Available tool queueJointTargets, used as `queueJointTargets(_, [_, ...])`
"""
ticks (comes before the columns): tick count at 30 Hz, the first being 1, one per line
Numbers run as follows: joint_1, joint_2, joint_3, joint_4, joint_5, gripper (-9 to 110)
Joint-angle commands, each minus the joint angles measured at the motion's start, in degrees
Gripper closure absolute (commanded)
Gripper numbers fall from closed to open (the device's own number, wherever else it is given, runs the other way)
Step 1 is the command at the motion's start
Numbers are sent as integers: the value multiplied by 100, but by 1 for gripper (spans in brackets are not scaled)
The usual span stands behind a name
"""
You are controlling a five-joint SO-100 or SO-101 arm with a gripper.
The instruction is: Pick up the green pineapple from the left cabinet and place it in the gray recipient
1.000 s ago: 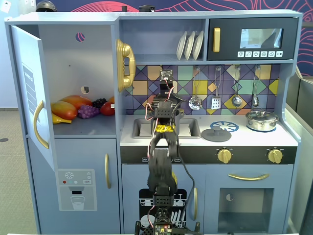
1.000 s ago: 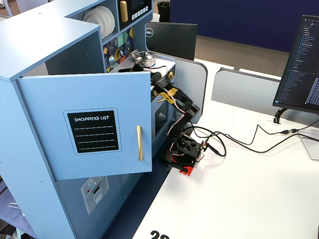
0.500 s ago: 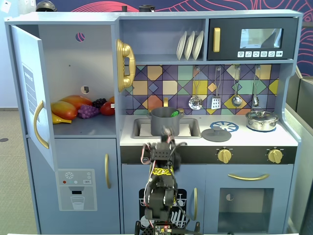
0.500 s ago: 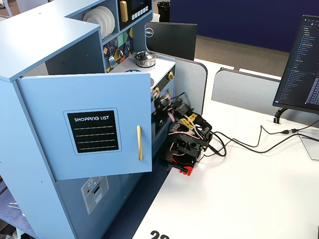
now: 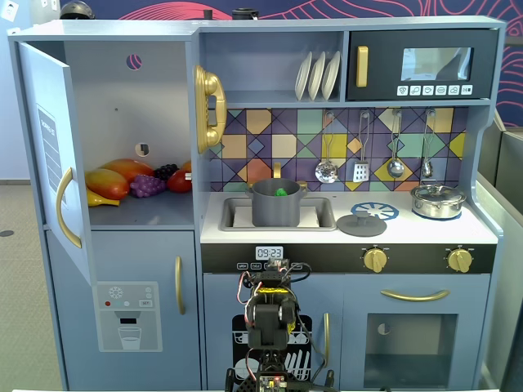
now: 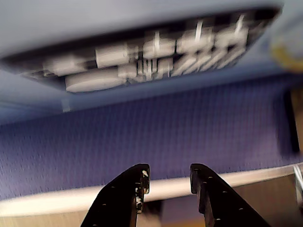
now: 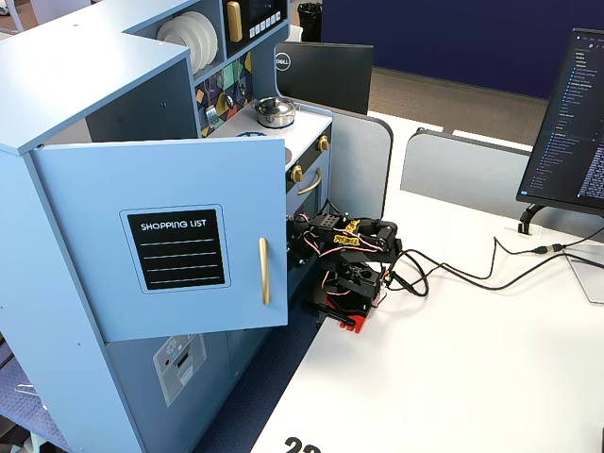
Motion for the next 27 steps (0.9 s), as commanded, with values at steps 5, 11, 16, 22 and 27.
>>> queueJointTargets(5, [-53, 1318, -26, 3261, -97, 101])
queueJointTargets(11, [-18, 1960, -26, 3894, 281, 96])
queueJointTargets(16, [0, 1960, -26, 3902, 272, 94])
queueJointTargets(22, [-9, 1960, -26, 3902, 272, 94])
queueJointTargets(27, [-9, 1960, -26, 3902, 272, 94])
